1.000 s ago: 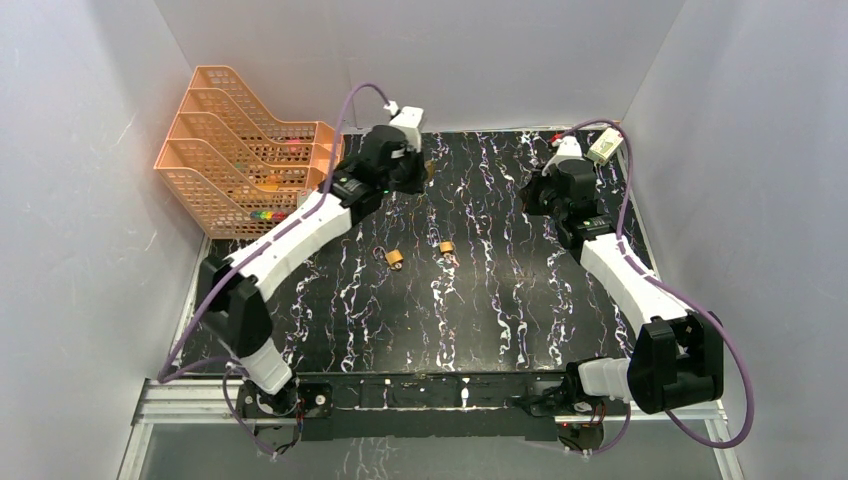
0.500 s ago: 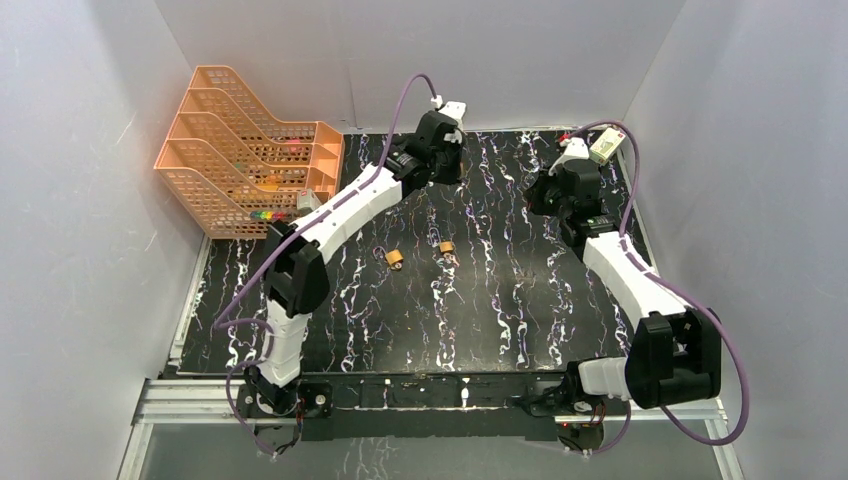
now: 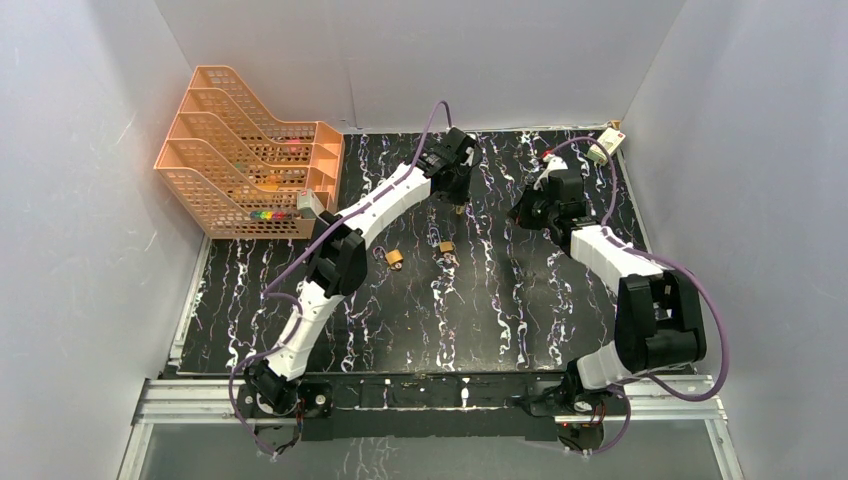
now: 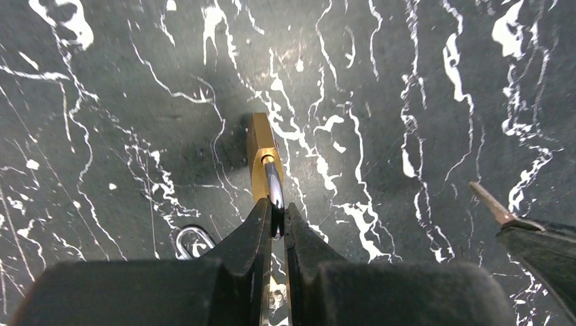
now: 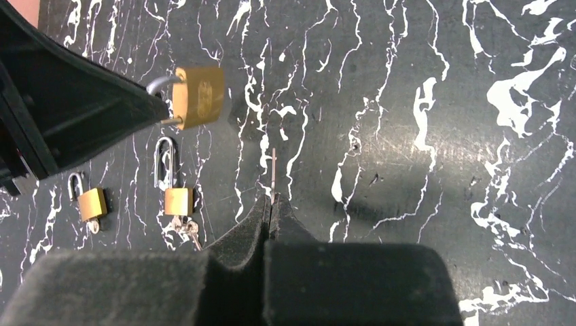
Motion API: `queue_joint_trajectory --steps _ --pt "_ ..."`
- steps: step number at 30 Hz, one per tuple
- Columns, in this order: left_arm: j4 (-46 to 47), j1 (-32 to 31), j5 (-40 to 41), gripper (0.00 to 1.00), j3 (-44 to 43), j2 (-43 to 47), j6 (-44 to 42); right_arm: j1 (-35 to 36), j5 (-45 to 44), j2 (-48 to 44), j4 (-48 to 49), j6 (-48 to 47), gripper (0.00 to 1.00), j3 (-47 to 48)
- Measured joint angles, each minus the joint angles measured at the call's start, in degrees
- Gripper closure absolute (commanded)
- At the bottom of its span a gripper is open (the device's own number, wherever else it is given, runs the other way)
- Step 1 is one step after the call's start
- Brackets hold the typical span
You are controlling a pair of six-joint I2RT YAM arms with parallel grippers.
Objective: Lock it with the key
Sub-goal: Place the key at the center of the board.
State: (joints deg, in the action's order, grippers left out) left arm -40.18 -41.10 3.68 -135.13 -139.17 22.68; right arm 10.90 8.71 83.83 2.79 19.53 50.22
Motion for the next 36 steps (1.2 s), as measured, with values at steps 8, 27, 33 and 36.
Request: queue_joint_trajectory --steps 8,27,33,36 --pt "-1.4 0.0 -4.1 1.00 0.5 -0.6 3.1 0.0 3.6 7.0 5.8 1.0 1.00 0.1" --pt "-3.6 -1.1 -6.1 1.00 -2.8 -3.7 5.0 0.0 6.6 18.7 13.5 4.4 1.00 4.5" --pt "-3.9 -1.4 -6.0 1.00 -3.6 -4.0 5.0 0.0 8.2 21.3 14.2 4.7 1.00 4.5" --pt "-4.0 -1.5 -5.9 1.00 -3.6 -4.0 5.0 0.0 8.7 21.9 14.2 4.7 1.00 4.5"
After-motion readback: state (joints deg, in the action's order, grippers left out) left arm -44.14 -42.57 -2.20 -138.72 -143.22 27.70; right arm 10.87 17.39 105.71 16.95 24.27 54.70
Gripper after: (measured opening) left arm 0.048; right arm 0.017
